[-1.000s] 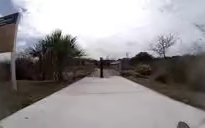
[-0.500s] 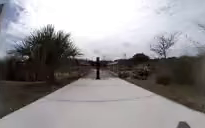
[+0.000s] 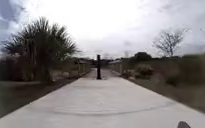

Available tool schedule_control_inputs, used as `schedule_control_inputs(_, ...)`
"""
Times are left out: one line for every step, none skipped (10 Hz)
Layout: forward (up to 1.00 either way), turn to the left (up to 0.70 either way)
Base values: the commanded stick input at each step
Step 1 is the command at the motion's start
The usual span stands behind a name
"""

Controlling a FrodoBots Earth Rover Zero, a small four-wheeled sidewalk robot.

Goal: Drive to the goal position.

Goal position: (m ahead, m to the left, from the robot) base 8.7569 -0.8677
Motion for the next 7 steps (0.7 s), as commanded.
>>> schedule_control_inputs(0.85, 0.0)
schedule_control_inputs(0.85, 0.0)
schedule_control_inputs(0.77, 0.0)
schedule_control_inputs(0.7, 0.0)
schedule_control_inputs(0.7, -0.08)
schedule_control_inputs(0.7, -0.27)
schedule_control_inputs(0.7, -0.35)
